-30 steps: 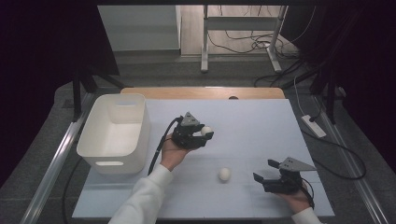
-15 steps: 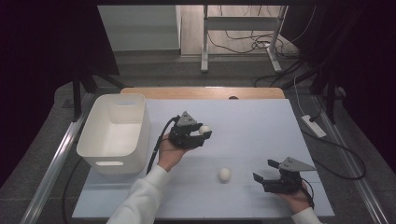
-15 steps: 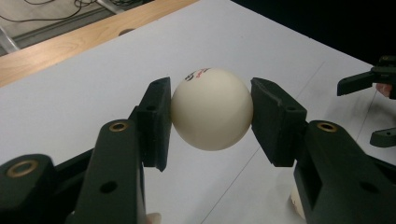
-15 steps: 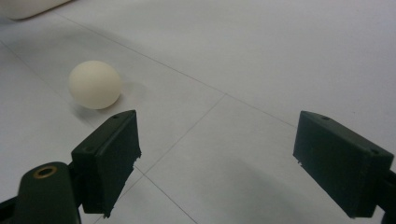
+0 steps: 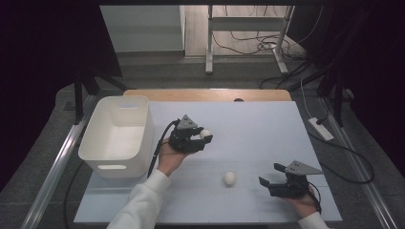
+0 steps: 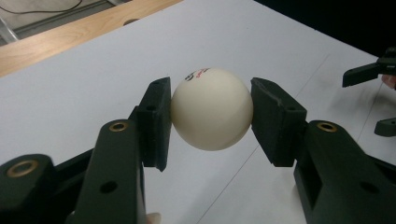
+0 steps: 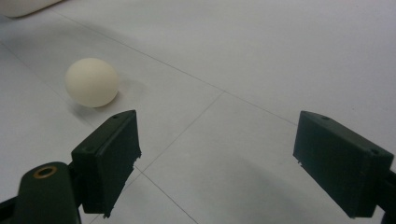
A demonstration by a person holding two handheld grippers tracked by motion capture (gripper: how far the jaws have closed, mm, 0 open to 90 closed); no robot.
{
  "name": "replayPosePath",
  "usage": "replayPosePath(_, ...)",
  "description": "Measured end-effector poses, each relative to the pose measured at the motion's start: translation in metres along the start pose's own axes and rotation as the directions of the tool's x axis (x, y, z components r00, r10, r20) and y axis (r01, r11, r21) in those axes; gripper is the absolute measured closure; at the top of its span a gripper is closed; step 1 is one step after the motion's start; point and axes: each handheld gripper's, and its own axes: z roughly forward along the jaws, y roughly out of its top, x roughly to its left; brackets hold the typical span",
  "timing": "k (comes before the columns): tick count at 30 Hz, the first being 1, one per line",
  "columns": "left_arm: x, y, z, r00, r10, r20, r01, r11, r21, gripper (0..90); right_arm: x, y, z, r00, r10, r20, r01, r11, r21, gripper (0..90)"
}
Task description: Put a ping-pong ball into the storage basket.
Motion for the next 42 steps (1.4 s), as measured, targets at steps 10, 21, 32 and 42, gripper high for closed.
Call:
replayPosePath(10, 0.004, 0.0, -0.007, 0.9998, -0.011, -0.014, 0.011, 0.9998, -0.015, 51.0, 0.0, 0.0, 0.0, 1.0, 0.001, 0.002, -0.001, 1.0, -0.003, 14.3)
replayPosePath(21, 0.006, 0.0, -0.015, 0.9995, -0.009, -0.029, 0.008, 0.9996, -0.028, 51.0, 0.0, 0.001, -0.001, 1.0, 0.0, 0.002, 0.0, 1.0, -0.006, 14.3)
replayPosePath(32, 0.008, 0.0, -0.017, 0.9993, -0.011, -0.035, 0.01, 0.9995, -0.031, 51.0, 0.0, 0.001, -0.001, 1.0, 0.001, 0.003, -0.001, 1.0, -0.007, 14.3)
replayPosePath(42, 0.009, -0.001, -0.019, 0.9991, -0.008, -0.042, 0.007, 0.9996, -0.028, 51.0, 0.0, 0.001, -0.001, 1.0, 0.001, 0.006, -0.001, 1.0, -0.006, 14.3)
